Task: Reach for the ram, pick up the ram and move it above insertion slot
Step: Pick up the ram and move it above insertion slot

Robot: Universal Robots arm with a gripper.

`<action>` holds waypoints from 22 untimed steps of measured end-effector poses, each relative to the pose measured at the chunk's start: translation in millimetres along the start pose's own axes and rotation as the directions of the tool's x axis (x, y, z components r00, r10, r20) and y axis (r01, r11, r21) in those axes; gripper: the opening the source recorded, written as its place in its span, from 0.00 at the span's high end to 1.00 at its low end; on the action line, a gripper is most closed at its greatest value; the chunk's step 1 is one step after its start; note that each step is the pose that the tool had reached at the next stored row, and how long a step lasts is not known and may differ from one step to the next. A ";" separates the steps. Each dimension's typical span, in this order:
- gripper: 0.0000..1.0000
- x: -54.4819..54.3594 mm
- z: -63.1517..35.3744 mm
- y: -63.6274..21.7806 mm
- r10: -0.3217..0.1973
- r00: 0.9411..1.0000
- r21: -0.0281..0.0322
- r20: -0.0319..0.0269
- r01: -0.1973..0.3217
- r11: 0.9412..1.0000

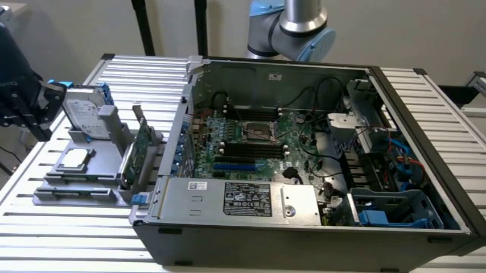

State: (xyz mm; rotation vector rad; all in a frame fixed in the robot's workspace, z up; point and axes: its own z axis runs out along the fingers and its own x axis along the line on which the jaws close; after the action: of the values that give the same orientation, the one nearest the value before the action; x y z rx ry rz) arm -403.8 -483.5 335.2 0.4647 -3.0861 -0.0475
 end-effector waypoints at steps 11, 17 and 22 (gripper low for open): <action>0.89 0.0 0.0 0.0 -0.198 0.980 0.003 -0.006 0.198 0.980; 0.89 0.0 -0.1 0.0 -0.304 0.952 0.004 -0.010 0.305 0.953; 0.89 0.0 0.0 0.0 -0.389 0.921 0.005 -0.012 0.389 0.921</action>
State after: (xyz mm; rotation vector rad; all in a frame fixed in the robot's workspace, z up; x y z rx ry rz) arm -403.8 -483.5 335.2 1.0668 -2.9293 -0.0394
